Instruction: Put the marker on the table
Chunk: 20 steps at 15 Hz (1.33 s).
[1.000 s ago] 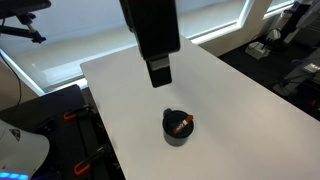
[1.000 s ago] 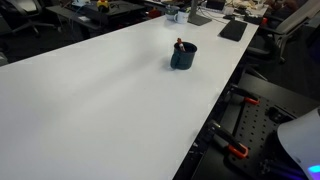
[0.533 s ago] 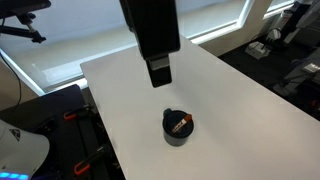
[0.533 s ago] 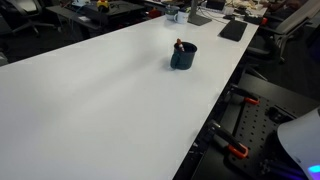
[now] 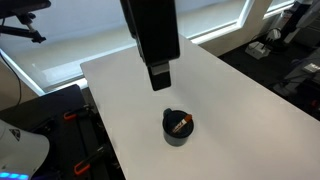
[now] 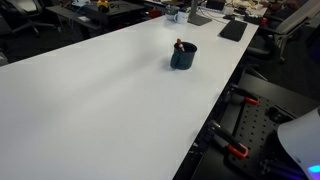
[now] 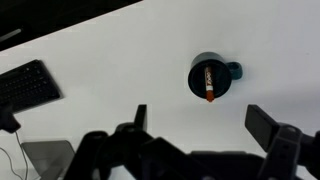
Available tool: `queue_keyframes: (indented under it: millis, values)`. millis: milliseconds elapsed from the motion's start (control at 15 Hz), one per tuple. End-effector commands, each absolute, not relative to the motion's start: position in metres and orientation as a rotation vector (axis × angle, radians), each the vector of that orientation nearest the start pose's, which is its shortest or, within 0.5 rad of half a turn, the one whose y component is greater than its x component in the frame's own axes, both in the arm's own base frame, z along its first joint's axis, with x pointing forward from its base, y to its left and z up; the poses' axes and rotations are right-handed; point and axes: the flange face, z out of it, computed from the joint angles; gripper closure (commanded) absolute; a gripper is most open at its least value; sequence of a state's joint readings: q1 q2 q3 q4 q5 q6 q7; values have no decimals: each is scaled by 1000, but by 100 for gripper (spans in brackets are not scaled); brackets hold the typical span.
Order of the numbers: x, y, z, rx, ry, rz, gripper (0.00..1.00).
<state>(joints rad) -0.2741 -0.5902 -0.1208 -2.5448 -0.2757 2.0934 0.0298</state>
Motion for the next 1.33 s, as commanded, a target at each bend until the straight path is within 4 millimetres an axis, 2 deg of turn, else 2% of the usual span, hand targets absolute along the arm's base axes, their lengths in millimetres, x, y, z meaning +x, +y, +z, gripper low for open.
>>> queue_keyframes:
  millis: [0,200,267,467,800,1067,1267]
  values:
    - [365,-154,457,-3326,474,-89,0]
    - [382,-147,425,-3341,472,2,0]
    - [367,-151,442,-3316,463,-31,0]
    - [378,-148,421,-3324,454,29,0]
    - [380,-149,422,-3325,454,26,0]
    - [396,-147,392,-3349,494,94,0]
    - [412,-145,352,-3350,526,203,0]
